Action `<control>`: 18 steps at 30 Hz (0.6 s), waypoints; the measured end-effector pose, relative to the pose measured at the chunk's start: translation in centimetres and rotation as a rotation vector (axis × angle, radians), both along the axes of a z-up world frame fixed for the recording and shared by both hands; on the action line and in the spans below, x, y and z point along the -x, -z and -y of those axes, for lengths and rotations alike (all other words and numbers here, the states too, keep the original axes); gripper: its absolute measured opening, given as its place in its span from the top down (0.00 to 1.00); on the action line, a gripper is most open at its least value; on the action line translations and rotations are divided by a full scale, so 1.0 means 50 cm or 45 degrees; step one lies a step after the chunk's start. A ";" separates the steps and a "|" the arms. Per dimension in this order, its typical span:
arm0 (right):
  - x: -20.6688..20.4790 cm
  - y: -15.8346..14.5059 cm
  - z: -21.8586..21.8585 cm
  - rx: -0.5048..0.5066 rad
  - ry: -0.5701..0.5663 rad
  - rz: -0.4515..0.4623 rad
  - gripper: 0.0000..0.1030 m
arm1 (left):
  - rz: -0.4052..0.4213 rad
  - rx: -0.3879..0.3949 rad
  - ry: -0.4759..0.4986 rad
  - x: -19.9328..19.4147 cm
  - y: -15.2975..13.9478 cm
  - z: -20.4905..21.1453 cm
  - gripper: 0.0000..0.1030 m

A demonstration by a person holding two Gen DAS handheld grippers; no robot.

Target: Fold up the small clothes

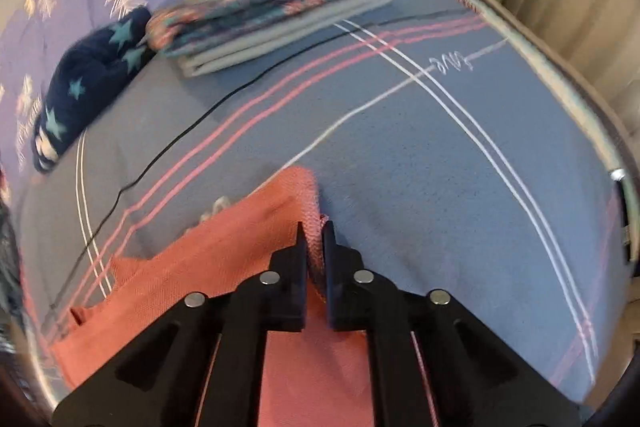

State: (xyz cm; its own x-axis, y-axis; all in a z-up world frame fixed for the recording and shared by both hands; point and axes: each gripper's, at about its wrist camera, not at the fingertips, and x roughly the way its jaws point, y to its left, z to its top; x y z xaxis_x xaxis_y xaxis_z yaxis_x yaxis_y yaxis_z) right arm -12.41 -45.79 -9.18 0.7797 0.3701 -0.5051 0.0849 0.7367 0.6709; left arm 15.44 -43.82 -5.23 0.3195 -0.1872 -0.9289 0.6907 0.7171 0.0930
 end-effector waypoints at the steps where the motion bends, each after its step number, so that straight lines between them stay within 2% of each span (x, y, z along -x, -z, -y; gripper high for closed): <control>1: 0.007 -0.001 0.012 -0.008 -0.006 0.020 0.40 | -0.008 0.030 -0.019 -0.003 -0.009 -0.021 0.94; 4: 0.016 -0.011 0.059 -0.034 0.009 0.080 0.38 | -0.058 0.174 -0.030 -0.001 -0.040 -0.094 0.94; 5: 0.015 -0.017 0.083 -0.040 0.035 0.093 0.42 | -0.054 0.203 -0.026 0.004 -0.050 -0.116 0.94; 6: 0.012 -0.021 0.099 -0.042 0.057 0.098 0.47 | -0.051 0.226 -0.026 0.009 -0.055 -0.130 0.94; 8: -0.010 -0.025 0.123 -0.033 0.088 0.066 0.75 | -0.050 0.272 -0.029 0.015 -0.067 -0.153 0.94; 11: -0.045 -0.010 0.122 -0.026 0.085 -0.015 0.85 | -0.053 0.329 -0.026 0.020 -0.081 -0.176 0.94; 14: -0.065 0.012 0.098 0.009 0.035 -0.074 0.84 | -0.039 0.322 -0.012 0.019 -0.082 -0.166 0.94; 16: -0.079 0.013 0.086 0.048 -0.033 -0.067 0.83 | -0.036 0.310 -0.001 0.020 -0.081 -0.169 0.94; 18: -0.086 0.001 0.075 0.077 -0.113 -0.029 0.55 | -0.049 0.307 -0.004 0.018 -0.079 -0.174 0.94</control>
State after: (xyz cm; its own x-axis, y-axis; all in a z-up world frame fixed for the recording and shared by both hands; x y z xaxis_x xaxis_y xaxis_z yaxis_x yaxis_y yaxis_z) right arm -8.09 -49.55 -9.24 0.7334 0.4054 -0.5457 0.0324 0.7810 0.6236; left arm 14.52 -35.12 -1.29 0.2853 -0.4045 -0.8689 0.6883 0.7174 -0.1080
